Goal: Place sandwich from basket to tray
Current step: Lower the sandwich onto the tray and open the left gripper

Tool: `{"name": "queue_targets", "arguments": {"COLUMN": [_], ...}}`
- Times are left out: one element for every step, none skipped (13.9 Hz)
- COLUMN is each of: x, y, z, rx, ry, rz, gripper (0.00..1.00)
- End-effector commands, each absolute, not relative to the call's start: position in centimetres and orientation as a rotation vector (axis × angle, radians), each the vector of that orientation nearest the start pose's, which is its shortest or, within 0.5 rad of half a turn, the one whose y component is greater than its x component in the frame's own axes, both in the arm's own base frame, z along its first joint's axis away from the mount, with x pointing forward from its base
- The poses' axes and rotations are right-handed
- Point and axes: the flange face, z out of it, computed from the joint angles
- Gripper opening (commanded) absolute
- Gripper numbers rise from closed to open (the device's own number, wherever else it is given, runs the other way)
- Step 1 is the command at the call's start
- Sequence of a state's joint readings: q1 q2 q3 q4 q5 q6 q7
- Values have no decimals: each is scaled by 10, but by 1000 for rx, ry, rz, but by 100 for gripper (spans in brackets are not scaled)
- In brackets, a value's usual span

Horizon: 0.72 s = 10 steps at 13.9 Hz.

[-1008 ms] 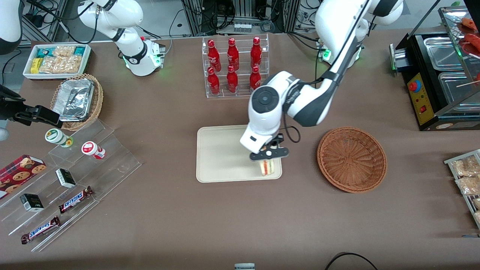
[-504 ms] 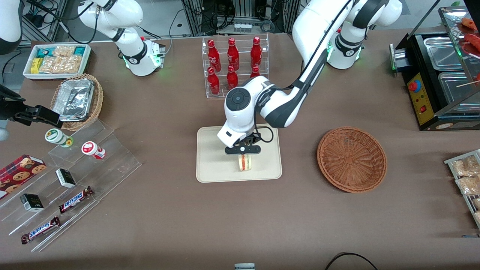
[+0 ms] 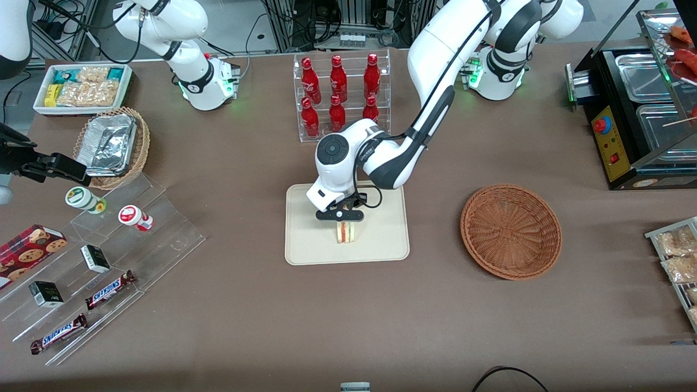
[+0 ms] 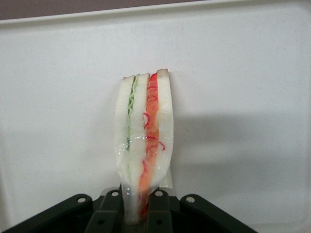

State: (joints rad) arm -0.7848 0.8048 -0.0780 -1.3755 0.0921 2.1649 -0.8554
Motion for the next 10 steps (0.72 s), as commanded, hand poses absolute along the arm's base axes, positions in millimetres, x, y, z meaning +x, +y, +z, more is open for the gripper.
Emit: {"name": "queue_targets", "arguments": {"x": [494,494,495,497,497,500,503,505,515,529], "y": [-552,-552,-552,-551,-552,-550,-547,-543,-532,-515], "z": [240,241,245,250,258,266,278,296,309,329], "rx": [-3115,-3116,-3120,-3124,-3130,-3134,-3139,-3141,-3139,-3145], "ry": [48,50,45,41,37,30,17,1,-47,-120], "rz": [-51,-53,-58,-68,-75,-86,-95,-100,-102,-112], "gripper": [47,99,100,100,100,100,100,100,100,100]}}
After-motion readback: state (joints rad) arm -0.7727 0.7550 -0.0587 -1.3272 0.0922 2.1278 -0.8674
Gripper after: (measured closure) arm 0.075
